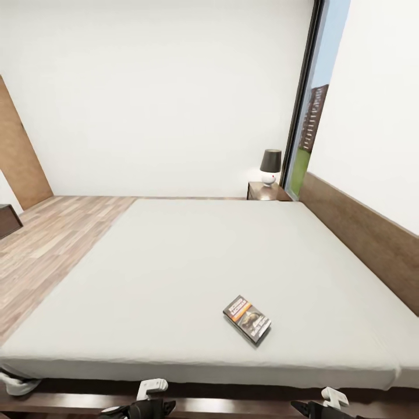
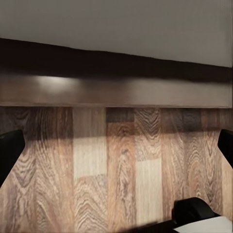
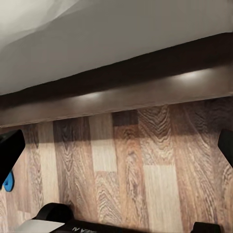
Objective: In the bedroom, move the book from the bed onto either nightstand, and place the two sandals side by side next to the bed.
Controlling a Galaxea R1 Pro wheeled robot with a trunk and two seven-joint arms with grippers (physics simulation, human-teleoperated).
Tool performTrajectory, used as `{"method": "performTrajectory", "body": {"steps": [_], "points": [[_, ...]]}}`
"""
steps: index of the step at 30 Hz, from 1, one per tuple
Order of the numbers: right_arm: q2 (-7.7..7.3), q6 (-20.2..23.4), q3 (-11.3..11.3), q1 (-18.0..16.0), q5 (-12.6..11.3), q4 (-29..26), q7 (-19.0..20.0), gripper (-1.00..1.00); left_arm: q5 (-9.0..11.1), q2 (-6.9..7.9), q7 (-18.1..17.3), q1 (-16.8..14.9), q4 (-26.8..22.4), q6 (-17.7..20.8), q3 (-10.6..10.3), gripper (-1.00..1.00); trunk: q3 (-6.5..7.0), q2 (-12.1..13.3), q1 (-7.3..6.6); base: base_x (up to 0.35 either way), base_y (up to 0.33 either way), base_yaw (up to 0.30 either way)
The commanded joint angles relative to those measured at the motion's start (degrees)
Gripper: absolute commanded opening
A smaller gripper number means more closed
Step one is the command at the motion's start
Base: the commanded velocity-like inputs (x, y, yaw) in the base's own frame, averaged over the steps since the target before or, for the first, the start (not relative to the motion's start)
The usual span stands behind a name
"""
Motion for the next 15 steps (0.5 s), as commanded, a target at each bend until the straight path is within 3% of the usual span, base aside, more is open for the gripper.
{"method": "performTrajectory", "body": {"steps": [1,15], "points": [[0.01,0.5,-0.5,-0.01,0.36,-0.11,0.25,1.0,0.6,-0.02,-0.1,-0.03,0.02,0.05,-0.47,1.0,0.13,0.39,-0.23,0.0,0.0,0.0],[0.01,0.54,-0.51,0.0,0.36,-0.11,0.25,1.0,0.6,-0.06,-0.08,-0.03,0.02,0.05,-0.48,1.0,2.64,6.0,-3.31,0.0,0.0,0.0]]}}
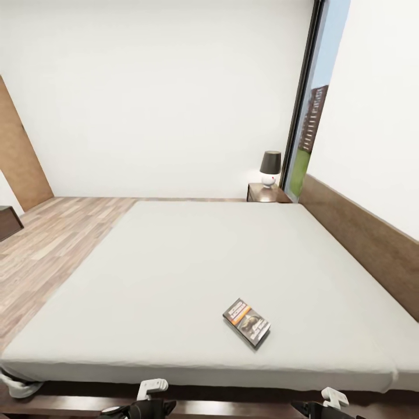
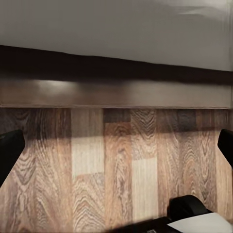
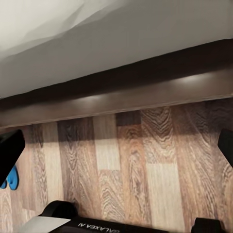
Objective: In the bedroom, move the book from the bed onto either nightstand, and place the two sandals side by side next to the bed.
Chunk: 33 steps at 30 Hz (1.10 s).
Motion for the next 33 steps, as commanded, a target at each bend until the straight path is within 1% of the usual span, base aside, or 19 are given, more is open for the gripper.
{"method": "performTrajectory", "body": {"steps": [1,33], "points": [[0.01,0.49,-0.49,-0.02,0.36,-0.11,0.25,1.0,0.6,0.01,-0.13,-0.03,0.01,0.05,-0.47,1.0,0.13,0.39,-0.23,0.0,0.0,0.0],[0.01,0.49,-0.47,-0.03,0.36,-0.11,0.25,1.0,0.6,0.01,-0.14,-0.03,0.01,0.05,-0.46,1.0,5.88,13.22,-7.26,0.0,0.0,0.0]]}}
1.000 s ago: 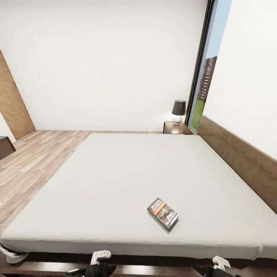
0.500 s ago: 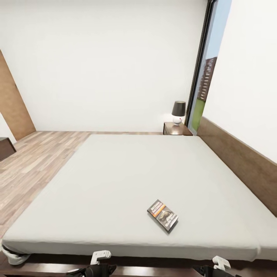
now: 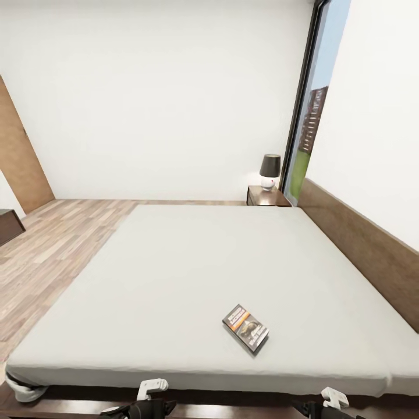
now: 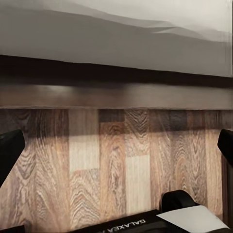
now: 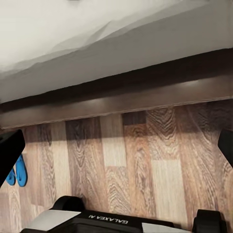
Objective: In the bedroom, move the book from the bed onto either nightstand, and place the two sandals side by side next to the bed.
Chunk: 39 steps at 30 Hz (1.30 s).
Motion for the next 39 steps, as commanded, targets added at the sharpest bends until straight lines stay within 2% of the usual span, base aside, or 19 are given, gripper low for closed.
{"method": "performTrajectory", "body": {"steps": [1,39], "points": [[0.01,0.52,-0.49,0.0,0.36,-0.11,0.25,1.0,0.6,0.01,-0.13,-0.04,0.02,0.05,-0.49,1.0,0.13,0.38,-0.23,0.0,0.0,0.0],[0.01,0.5,-0.48,-0.02,0.36,-0.11,0.25,1.0,0.6,0.01,-0.13,-0.04,0.02,0.05,-0.49,1.0,6.95,15.62,-8.57,0.0,0.0,0.0]]}}
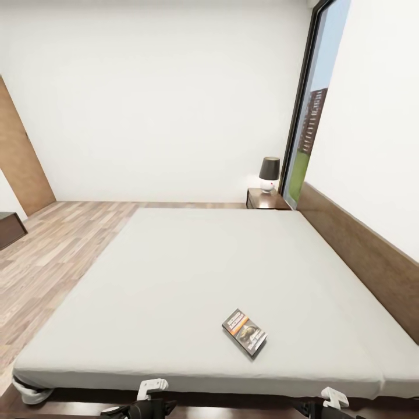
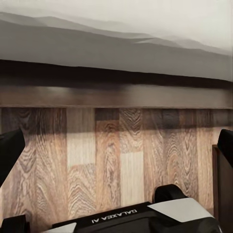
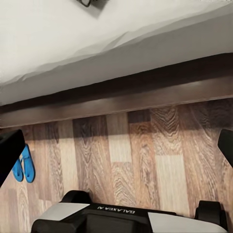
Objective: In the bedroom, move the book from the bed onto either nightstand, and place the two sandals side by side next to the bed.
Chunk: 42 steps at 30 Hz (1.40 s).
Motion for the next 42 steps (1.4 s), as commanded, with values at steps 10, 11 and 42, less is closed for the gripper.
{"method": "performTrajectory", "body": {"steps": [10,11,42], "points": [[0.01,0.51,-0.52,-0.02,0.36,-0.11,0.25,1.0,0.6,0.01,-0.16,-0.04,0.02,0.05,-0.47,1.0,1.73,3.98,-2.2,0.0,0.0,0.0],[0.01,0.52,-0.52,-0.02,0.36,-0.11,0.25,1.0,0.6,0.01,-0.15,-0.04,0.02,0.05,-0.46,1.0,1.91,4.38,-2.42,0.0,0.0,0.0],[0.01,0.51,-0.51,-0.02,0.36,-0.11,0.25,1.0,0.6,0.01,-0.12,-0.04,0.02,0.05,-0.46,1.0,7.48,16.81,-9.23,0.0,0.0,0.0]]}}
